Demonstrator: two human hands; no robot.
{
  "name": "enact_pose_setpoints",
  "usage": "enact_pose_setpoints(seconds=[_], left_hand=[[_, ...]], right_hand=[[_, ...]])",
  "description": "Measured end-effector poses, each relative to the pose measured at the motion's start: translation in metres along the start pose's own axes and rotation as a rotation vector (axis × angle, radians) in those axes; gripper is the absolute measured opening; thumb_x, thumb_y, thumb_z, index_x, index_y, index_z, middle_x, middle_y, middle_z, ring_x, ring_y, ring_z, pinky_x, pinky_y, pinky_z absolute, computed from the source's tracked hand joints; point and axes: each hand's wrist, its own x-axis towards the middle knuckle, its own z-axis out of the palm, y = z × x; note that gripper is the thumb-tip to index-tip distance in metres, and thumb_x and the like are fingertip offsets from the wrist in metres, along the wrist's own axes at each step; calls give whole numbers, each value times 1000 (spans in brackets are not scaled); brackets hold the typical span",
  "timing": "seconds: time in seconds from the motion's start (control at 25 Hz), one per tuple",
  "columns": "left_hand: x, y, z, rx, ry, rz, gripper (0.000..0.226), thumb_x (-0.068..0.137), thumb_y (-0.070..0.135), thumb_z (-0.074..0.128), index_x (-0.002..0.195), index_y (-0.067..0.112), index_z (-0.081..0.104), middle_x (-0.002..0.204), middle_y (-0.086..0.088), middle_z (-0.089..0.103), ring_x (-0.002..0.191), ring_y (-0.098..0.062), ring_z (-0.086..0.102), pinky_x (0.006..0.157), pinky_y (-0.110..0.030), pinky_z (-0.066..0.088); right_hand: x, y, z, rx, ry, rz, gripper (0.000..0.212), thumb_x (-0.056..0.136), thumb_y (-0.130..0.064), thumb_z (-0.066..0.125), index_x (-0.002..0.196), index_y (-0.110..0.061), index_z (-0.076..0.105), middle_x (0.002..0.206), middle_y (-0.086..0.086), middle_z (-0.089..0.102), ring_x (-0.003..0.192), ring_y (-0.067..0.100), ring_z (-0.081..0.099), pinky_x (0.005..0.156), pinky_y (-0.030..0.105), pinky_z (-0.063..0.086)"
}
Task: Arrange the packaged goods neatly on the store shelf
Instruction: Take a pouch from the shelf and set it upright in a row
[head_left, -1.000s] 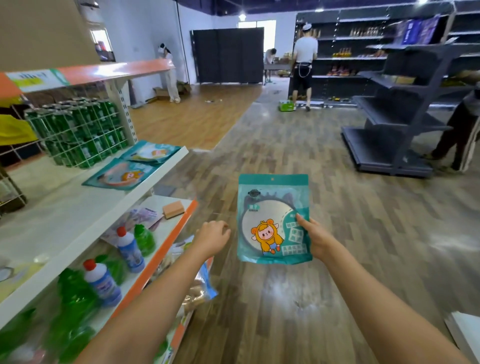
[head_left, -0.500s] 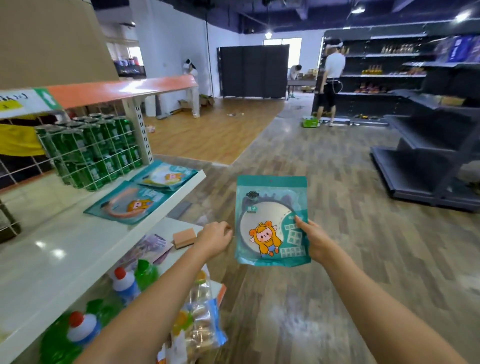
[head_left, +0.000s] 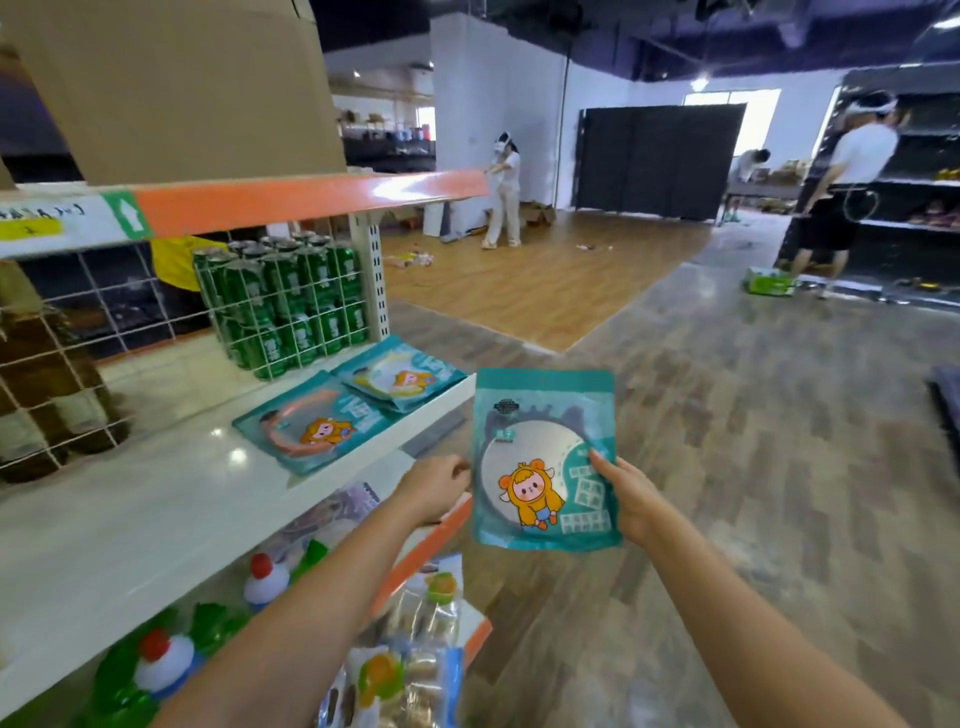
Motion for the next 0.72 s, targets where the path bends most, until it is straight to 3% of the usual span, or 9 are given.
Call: enact_pose_setpoints(seconds=[0.28,0.4,0.48,0.6,0.72], left_hand=[[36,9,-22,-152,122,-213,35,101,31,37,124,11,55,126,-10,59,111,-27,54,80,-29,39],[34,7,-21,-359,171,-334,35,100,30,40,124,9,56,126,-9,59,113,-25,54,85,-29,40],[31,2,-17,-550,207,-404,32,99,28,44,119,6,58,121,-10,60,109,-24,56,85,-31,42],[18,-6,-16,-811,252,-510,16,98,22,48,97,11,59,96,-7,64,82,-17,58,71,-29,44],[2,-20,-22,-1014,311,-579,12,96,17,53,85,14,57,85,-4,62,80,-20,59,86,-38,50]], right_hand=[[65,-44,14,-50,-165,11,16,96,-20,50,95,-6,54,78,6,61,69,21,59,69,37,51],[79,-46,25,-90,-230,41,16,97,-21,49,94,-5,54,76,6,60,68,20,58,68,36,51],[86,-46,35,-115,-277,60,16,96,-21,49,93,-5,53,76,6,59,68,20,58,68,36,51],[95,-41,55,-136,-352,95,15,96,-19,49,91,-6,52,77,6,58,69,20,58,69,36,51],[100,-35,79,-156,-422,131,14,95,-17,50,90,-5,53,78,7,58,70,21,57,72,37,51]])
